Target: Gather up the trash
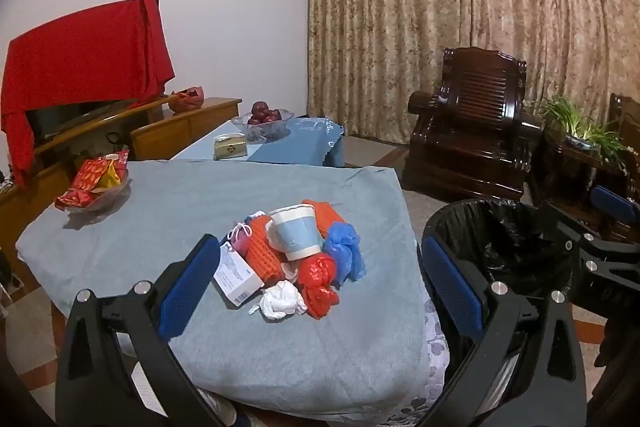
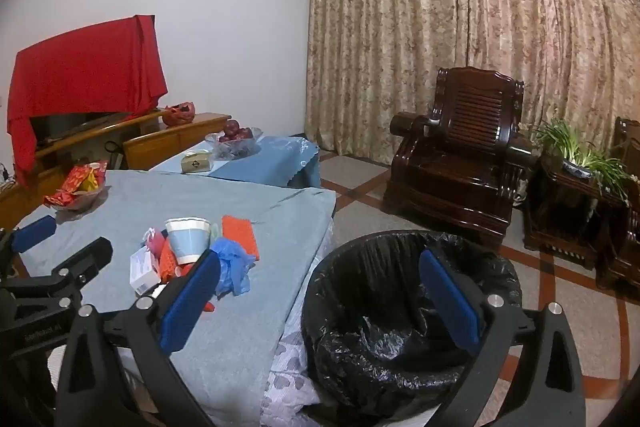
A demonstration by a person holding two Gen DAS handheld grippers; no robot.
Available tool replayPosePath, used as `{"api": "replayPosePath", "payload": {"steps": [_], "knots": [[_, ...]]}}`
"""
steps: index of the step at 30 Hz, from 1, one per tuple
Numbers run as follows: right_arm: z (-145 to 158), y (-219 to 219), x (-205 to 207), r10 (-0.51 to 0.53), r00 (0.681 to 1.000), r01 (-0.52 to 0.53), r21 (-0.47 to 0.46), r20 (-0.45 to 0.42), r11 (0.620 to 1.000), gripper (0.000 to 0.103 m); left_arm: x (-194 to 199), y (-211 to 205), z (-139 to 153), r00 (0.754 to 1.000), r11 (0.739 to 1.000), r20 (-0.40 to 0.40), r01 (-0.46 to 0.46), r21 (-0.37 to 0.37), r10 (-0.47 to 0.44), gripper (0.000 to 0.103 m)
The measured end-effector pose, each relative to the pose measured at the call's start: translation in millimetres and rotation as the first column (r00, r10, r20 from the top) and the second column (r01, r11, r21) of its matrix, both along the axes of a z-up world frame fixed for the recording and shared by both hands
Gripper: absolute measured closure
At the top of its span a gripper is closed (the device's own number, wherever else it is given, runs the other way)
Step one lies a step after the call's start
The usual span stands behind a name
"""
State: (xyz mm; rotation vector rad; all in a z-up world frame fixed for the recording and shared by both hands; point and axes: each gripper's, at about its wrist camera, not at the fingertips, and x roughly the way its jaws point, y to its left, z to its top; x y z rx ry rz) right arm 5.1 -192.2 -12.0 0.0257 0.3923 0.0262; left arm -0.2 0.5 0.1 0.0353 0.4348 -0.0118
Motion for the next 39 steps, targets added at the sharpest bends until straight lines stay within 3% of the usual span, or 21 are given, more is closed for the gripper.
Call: {"api": "replayPosePath", "payload": {"steps": [39], "knots": [[-6.9, 3.3, 6.6, 0.006, 1.000, -0.006, -0.001, -0.008, 1.000, 0.006, 4.9, 4.6, -6.4, 1.000, 1.000, -0.016, -0.004, 0.004, 0.004, 0.005]]}}
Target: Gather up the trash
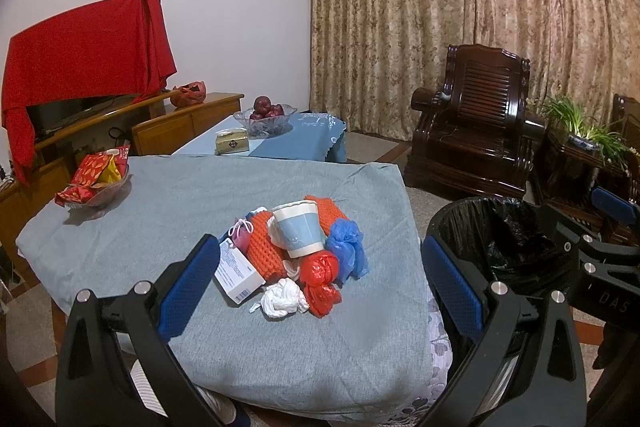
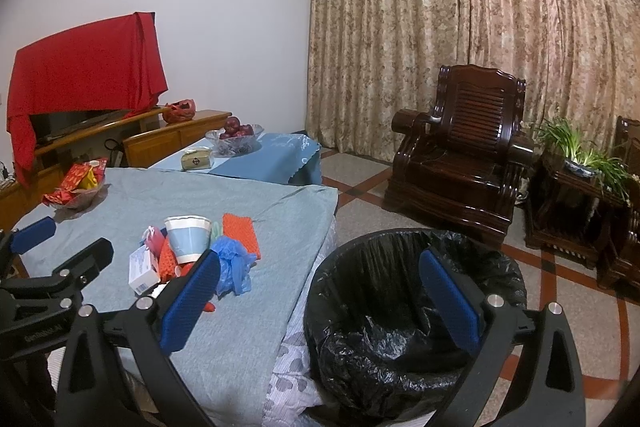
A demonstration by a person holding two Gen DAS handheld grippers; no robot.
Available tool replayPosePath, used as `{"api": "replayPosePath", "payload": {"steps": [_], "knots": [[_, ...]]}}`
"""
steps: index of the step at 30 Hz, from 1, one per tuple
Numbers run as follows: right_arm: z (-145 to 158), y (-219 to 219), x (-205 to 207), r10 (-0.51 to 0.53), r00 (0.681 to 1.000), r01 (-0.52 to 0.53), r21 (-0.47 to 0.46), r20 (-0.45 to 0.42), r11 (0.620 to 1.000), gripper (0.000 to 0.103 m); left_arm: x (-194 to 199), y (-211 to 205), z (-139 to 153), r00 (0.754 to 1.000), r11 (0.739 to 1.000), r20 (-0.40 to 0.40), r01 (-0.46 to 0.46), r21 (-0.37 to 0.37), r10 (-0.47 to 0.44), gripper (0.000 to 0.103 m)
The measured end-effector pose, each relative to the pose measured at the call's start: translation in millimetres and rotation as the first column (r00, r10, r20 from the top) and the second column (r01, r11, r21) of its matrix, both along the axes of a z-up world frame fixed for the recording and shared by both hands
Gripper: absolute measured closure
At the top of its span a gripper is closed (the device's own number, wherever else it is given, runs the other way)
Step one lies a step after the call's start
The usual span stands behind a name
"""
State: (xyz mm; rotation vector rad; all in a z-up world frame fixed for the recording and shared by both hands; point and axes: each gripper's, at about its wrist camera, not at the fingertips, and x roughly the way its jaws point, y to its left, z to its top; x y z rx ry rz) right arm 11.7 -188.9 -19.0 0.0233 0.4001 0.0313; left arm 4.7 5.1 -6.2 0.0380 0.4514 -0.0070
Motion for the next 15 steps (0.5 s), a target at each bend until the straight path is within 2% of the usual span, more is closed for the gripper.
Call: {"api": "replayPosePath", "payload": {"steps": [15], "knots": [[-5.0, 2.7, 1.4, 0.001, 1.000, -0.001, 0.003, -0.007, 1.000, 0.006, 2.2, 6.3, -8.0, 1.000, 1.000, -0.003, 0.000, 0.002, 0.000, 0.005]]}}
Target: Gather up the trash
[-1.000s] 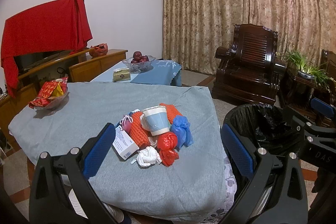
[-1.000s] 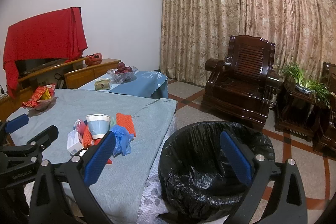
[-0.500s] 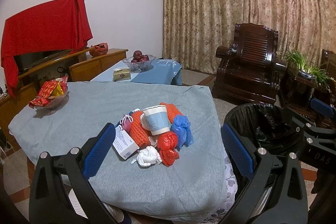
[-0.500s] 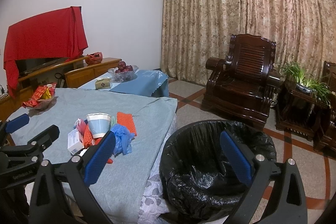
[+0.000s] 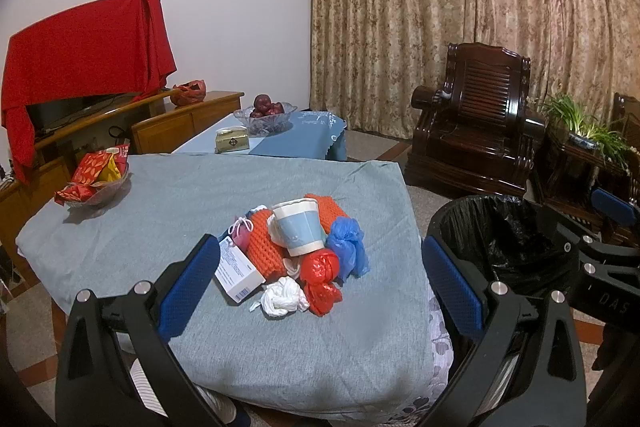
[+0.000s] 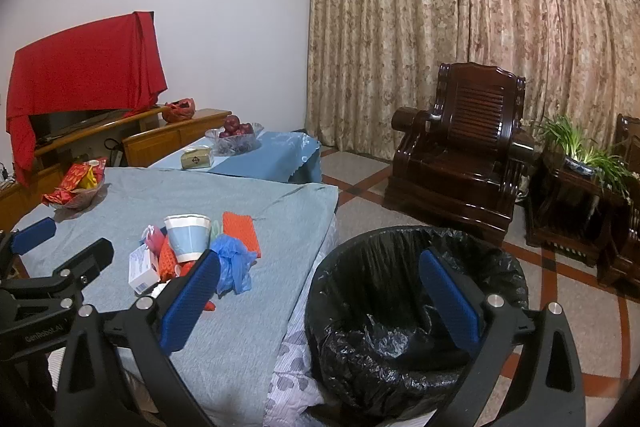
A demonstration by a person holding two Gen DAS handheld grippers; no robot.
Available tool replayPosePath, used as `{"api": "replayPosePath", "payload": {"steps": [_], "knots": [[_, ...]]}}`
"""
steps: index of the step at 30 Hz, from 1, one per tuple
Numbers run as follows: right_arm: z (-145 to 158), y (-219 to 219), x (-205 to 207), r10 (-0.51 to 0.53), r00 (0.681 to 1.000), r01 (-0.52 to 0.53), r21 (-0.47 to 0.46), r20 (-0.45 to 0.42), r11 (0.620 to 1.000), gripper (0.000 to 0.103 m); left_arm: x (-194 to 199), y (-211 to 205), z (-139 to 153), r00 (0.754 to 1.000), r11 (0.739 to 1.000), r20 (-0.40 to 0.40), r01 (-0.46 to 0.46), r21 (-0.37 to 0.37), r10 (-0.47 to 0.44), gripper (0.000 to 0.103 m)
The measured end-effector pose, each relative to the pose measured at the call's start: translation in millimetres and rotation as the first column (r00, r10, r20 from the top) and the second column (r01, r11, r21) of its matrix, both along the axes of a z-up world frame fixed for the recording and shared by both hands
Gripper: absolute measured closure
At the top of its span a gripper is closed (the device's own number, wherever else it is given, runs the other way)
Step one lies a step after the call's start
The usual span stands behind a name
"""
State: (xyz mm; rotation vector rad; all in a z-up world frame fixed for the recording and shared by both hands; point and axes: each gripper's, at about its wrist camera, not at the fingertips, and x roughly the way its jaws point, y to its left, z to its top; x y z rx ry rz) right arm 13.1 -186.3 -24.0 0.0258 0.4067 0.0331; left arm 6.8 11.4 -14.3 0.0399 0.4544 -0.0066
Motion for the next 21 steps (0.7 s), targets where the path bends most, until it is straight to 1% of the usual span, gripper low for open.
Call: {"api": "replayPosePath", "payload": {"steps": [4, 17, 21], "knots": [[-3.7, 2.3, 0.6, 0.001, 1.000, -0.001, 0.001, -0.002, 1.000, 0.006, 1.1, -0.3, -0.2, 1.000, 1.000, -0.001, 0.000, 0.000, 0.000, 0.005], [-1.7, 1.1, 1.2, 0.000, 1.000, 0.000, 0.002, -0.004, 1.000, 0.006, 1.4, -0.3, 0.0, 1.000, 1.000, -0.003, 0.001, 0.000, -0.001, 0.005], [-2.6, 1.5, 1.4, 0.001, 1.000, -0.001, 0.001, -0.003, 1.000, 0.006, 3.3, 1.7, -5.2, 1.000, 1.000, -0.005, 0.000, 0.000, 0.000, 0.005]]}}
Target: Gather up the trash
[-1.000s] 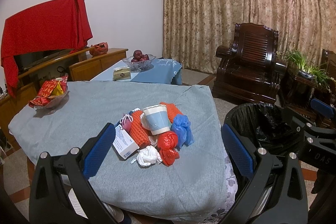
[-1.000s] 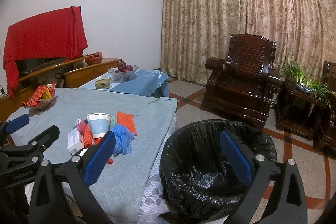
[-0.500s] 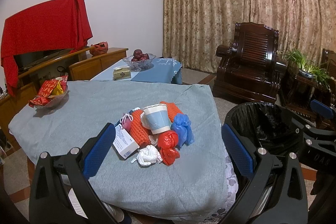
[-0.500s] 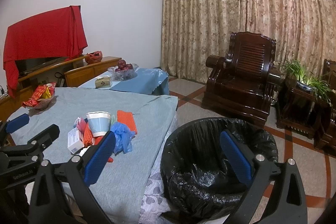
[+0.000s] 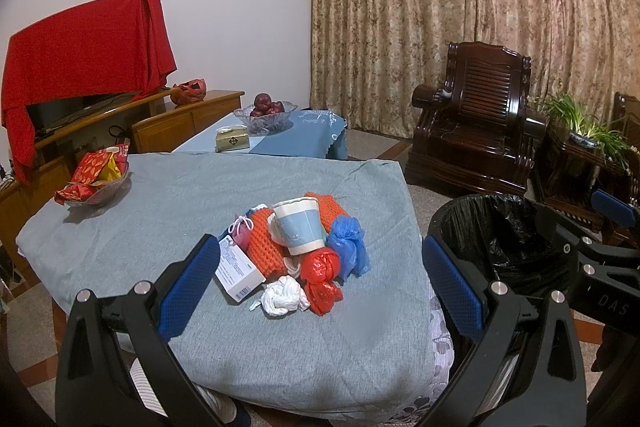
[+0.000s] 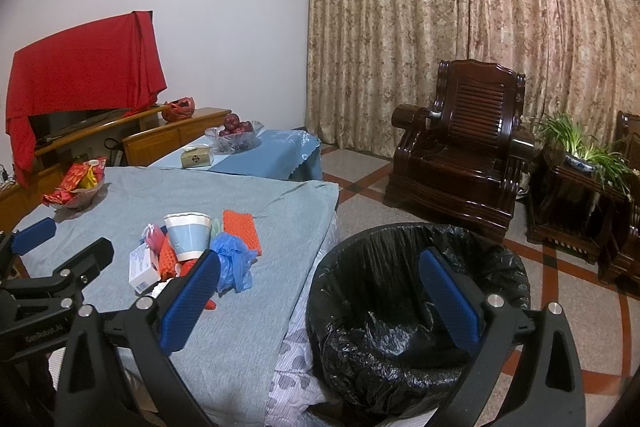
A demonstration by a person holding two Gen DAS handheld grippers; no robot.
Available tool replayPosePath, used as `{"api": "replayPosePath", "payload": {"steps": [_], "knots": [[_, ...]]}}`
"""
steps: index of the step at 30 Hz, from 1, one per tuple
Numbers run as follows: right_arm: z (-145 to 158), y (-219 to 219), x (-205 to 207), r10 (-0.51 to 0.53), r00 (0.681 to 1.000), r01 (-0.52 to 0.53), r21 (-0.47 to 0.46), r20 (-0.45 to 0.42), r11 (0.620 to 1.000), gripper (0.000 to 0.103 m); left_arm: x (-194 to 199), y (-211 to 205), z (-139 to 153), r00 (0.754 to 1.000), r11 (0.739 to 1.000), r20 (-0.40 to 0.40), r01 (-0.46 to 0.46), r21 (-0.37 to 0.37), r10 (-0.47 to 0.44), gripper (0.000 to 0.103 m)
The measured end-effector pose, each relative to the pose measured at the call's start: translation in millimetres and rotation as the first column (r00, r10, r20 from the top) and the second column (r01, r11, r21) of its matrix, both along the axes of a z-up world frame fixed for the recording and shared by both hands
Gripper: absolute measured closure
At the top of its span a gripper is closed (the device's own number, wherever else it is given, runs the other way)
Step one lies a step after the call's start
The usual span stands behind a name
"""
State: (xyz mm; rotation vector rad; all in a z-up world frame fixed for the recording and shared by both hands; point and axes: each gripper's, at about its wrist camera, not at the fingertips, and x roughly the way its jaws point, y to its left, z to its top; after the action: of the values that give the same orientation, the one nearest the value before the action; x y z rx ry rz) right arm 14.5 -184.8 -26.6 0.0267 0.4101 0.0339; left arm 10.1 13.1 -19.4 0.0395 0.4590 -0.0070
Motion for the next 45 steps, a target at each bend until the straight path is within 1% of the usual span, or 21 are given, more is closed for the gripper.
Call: {"api": "replayPosePath", "payload": {"steps": [7, 8, 21, 24, 25, 28, 31, 34, 39, 45], "knots": [[0.2, -0.2, 0.3, 0.000, 1.000, 0.000, 0.002, -0.002, 1.000, 0.006, 0.2, -0.1, 0.1, 1.000, 1.000, 0.000, 0.000, 0.000, 0.000, 0.005], [-6.1, 2.1, 1.2, -0.001, 1.000, 0.001, 0.002, -0.003, 1.000, 0.006, 0.6, 0.8, -1.0, 1.000, 1.000, 0.000, 0.000, 0.000, 0.000, 0.005], [-9.5, 2.8, 1.2, 0.002, 1.000, -0.002, 0.009, -0.008, 1.000, 0.006, 0.7, 0.3, -0.1, 1.000, 1.000, -0.002, 0.000, -0.001, 0.000, 0.005], [-12.5, 6.3, 2.6, 0.010, 1.000, -0.009, 0.011, -0.012, 1.000, 0.006, 1.1, 6.7, -8.6, 1.000, 1.000, -0.005, -0.004, -0.006, 0.004, 0.005], [-13.7, 7.6, 3.3, 0.013, 1.000, -0.012, 0.012, -0.013, 1.000, 0.006, 3.8, 6.7, -18.6, 1.000, 1.000, -0.007, -0.009, -0.008, 0.009, 0.005], [-12.6, 13.4, 8.1, 0.023, 1.000, -0.022, 0.011, -0.017, 1.000, 0.006, 5.7, 11.0, -25.2, 1.000, 1.000, -0.010, -0.016, -0.012, 0.015, 0.005], [-6.5, 15.9, 13.9, 0.035, 0.999, -0.034, 0.010, -0.025, 0.999, 0.006, 6.5, 15.4, -25.6, 1.000, 1.000, -0.015, -0.024, -0.017, 0.024, 0.005], [-8.2, 20.8, 21.1, 0.049, 0.998, -0.049, 0.008, -0.032, 0.999, 0.006, 9.2, 18.3, -21.8, 0.999, 0.999, -0.020, -0.034, -0.015, 0.034, 0.005], [-15.2, 31.9, 42.3, 0.081, 0.995, -0.081, 0.009, -0.060, 0.997, 0.006, 23.5, 36.4, -27.8, 0.997, 0.997, -0.028, -0.076, 0.011, 0.077, 0.005], [-36.9, 53.8, 76.5, 0.116, 0.988, -0.116, 0.002, -0.107, 0.993, 0.006, 49.7, 74.1, -49.4, 0.983, 0.983, -0.052, -0.170, 0.072, 0.174, 0.005]]}}
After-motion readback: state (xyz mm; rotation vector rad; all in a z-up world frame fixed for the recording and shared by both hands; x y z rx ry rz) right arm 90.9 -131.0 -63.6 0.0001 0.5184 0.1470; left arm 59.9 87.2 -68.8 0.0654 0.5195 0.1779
